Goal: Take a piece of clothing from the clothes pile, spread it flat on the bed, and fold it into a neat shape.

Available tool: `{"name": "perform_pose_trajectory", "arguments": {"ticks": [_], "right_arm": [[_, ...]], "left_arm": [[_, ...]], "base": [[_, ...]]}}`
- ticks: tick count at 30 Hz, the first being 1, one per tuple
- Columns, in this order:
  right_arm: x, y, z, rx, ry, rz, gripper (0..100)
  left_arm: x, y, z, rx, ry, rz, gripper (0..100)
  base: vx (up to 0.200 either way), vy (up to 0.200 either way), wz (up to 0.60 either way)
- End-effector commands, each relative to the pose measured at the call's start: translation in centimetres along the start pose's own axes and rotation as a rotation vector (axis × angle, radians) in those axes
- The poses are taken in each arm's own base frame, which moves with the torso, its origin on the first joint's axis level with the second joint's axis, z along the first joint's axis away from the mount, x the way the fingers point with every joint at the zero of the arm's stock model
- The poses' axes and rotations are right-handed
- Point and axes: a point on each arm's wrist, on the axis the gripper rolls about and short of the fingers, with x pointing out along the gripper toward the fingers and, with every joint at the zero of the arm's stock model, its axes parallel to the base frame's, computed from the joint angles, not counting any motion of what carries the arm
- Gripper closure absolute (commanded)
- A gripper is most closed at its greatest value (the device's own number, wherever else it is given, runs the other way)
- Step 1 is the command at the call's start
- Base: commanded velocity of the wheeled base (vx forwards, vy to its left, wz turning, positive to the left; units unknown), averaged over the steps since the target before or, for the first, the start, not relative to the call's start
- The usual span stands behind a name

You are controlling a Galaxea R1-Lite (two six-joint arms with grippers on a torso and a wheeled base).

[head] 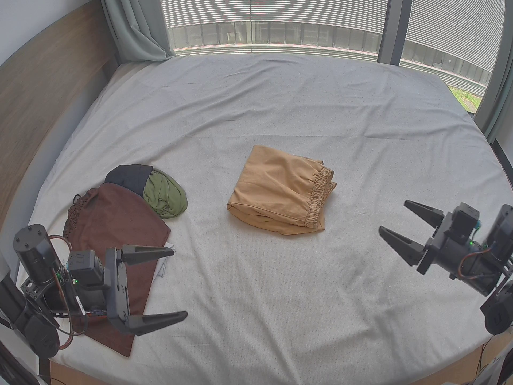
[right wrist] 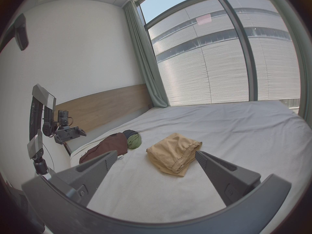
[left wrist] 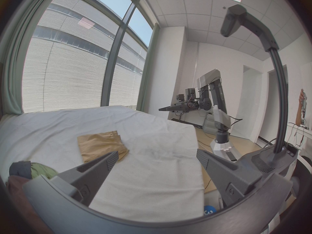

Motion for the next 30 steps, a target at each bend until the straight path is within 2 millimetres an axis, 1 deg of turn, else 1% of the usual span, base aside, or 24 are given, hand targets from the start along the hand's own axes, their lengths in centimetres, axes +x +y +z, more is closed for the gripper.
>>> {"name": "perform_pose_trajectory", "arguments": {"ticks": [1,4,7,10,11,14,15,17,19,23,27,30], "right_arm": [[-5.5,0.6,2.2,-0.073,-0.1,-0.097,0],[-7.0,0.9,2.3,-0.086,-0.11,-0.122,0],[-8.2,1.5,3.2,-0.115,-0.153,-0.13,0],[-9.4,2.3,3.6,-0.164,-0.16,-0.135,0],[-9.4,2.3,3.6,-0.164,-0.16,-0.135,0],[-11.5,3.6,3.7,-0.234,-0.146,-0.131,0],[-11.6,3.7,3.7,-0.237,-0.146,-0.132,0],[-13.1,4.6,3.7,-0.248,-0.149,-0.134,0],[-14.0,5.1,3.6,-0.247,-0.148,-0.134,0],[-16.0,6.3,3.4,-0.241,-0.152,-0.141,0],[-18.2,7.6,3.3,-0.244,-0.163,-0.149,0],[-20.0,8.6,2.6,-0.246,-0.164,-0.158,0]], "left_arm": [[-0.3,-3.7,2.7,0.08,-0.064,-0.078,0],[-0.6,-4.6,3.4,0.109,-0.084,-0.074,0],[-1.3,-5.9,4.1,0.126,-0.107,-0.066,0],[-1.8,-6.5,4.9,0.155,-0.13,-0.047,0],[-1.8,-6.5,4.9,0.155,-0.13,-0.047,0],[-2.6,-7.3,5.6,0.173,-0.141,0.002,0],[-2.7,-7.3,5.6,0.173,-0.141,0.006,0],[-3.3,-7.8,5.8,0.163,-0.134,0.058,0],[-3.6,-8.2,5.7,0.139,-0.111,0.088,0],[-4.7,-9.7,5.3,0.09,-0.057,0.112,0],[-5.8,-11.1,5.2,0.075,-0.043,0.113,0],[-6.7,-12.1,5.1,0.078,-0.045,0.139,0]], "base": [[0.0,0.0,0.0],[0.0,0.0,0.0],[0.0,0.0,0.0],[0.0,0.0,0.0],[0.0,0.0,0.0],[0.0,0.0,0.0],[0.0,0.0,0.0],[0.0,0.0,0.0],[0.0,0.0,0.0],[0.0,0.0,0.0],[0.0,0.0,0.0],[0.0,0.0,0.0]]}}
